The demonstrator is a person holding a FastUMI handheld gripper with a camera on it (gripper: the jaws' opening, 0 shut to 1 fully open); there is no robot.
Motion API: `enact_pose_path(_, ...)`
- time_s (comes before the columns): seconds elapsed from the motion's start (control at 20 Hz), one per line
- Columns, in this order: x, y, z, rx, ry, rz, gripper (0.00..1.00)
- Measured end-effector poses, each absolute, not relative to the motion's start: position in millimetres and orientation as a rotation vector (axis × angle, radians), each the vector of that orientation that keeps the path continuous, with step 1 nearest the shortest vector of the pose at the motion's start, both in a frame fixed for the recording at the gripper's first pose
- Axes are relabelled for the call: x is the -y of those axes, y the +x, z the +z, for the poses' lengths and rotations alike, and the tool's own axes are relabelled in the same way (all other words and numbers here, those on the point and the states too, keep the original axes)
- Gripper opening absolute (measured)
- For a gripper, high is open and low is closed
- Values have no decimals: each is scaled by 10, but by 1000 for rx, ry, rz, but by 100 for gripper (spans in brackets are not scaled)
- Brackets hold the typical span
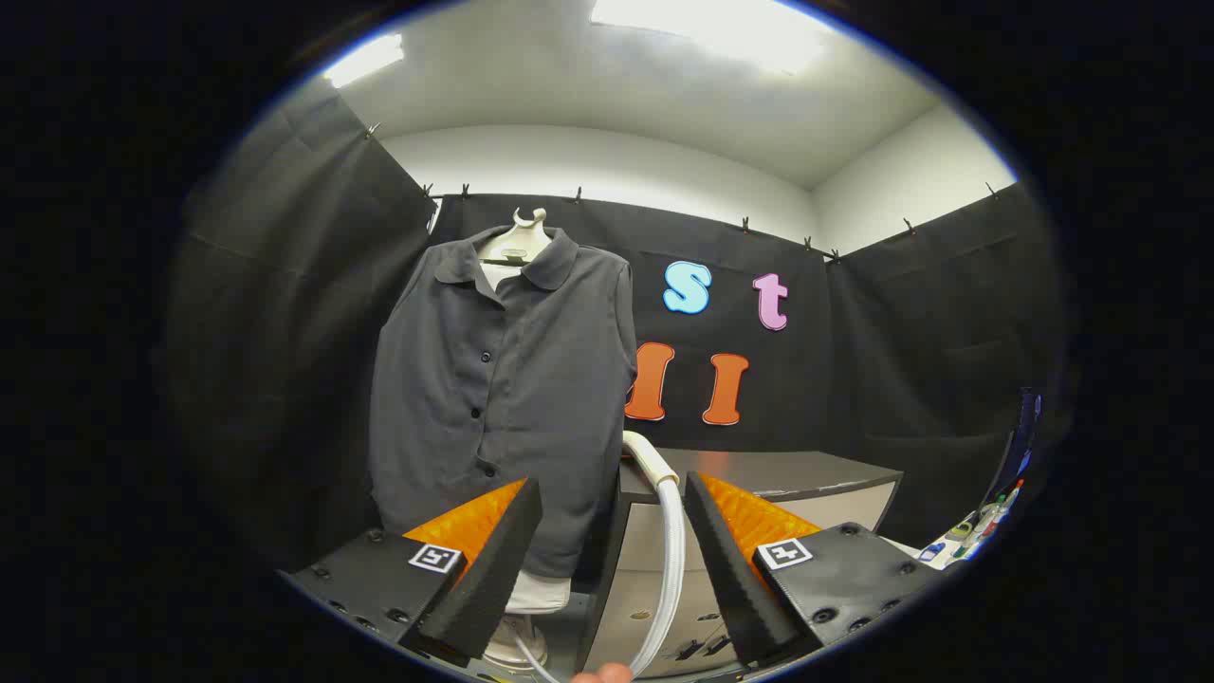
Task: Iron the clothes twice with a garment steamer, once on the left side and once on the right side.
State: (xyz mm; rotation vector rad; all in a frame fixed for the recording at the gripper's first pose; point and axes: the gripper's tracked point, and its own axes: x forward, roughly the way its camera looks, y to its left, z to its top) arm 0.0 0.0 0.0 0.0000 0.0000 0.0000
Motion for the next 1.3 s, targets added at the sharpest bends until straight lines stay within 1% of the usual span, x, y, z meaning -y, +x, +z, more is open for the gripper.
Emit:
enact_pose_path(0.8, -127, -108, 49, 4, -8, 16, 97)
enact_pose_path(1.3, -141, -34, 17, -12, -12, 15, 97)
